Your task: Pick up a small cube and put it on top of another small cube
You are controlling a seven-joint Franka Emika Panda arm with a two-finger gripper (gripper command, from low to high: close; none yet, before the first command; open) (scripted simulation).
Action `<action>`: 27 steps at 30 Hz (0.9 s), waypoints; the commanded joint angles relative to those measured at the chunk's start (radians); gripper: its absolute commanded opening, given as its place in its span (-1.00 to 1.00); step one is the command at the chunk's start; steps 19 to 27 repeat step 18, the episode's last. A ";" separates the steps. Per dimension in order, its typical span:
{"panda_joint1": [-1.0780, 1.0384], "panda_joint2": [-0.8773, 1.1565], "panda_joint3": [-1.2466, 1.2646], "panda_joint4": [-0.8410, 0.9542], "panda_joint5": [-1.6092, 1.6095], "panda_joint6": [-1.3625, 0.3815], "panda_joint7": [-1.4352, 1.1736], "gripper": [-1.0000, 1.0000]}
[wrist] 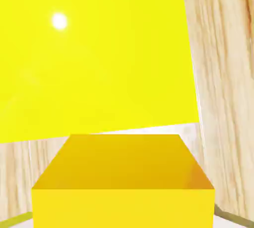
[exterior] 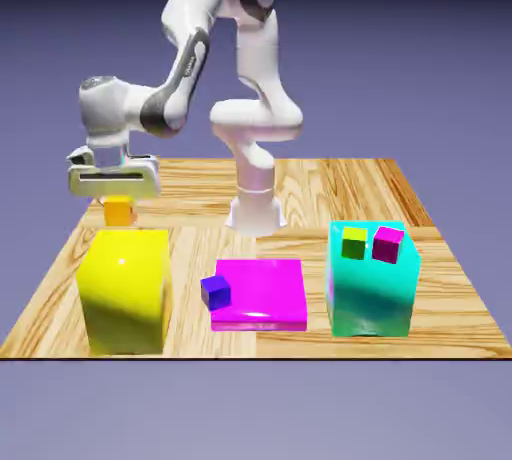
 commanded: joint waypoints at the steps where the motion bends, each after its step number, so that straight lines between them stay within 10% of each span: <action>1: 0.036 0.015 0.025 0.010 -0.009 -0.015 0.022 -1.00; 15: 0.201 0.296 0.279 -0.039 -0.086 0.161 0.030 -1.00; 16: 0.201 0.296 0.279 -0.039 -0.086 0.161 0.030 1.00; 27: 0.205 0.265 0.276 -0.025 -0.098 0.118 0.038 1.00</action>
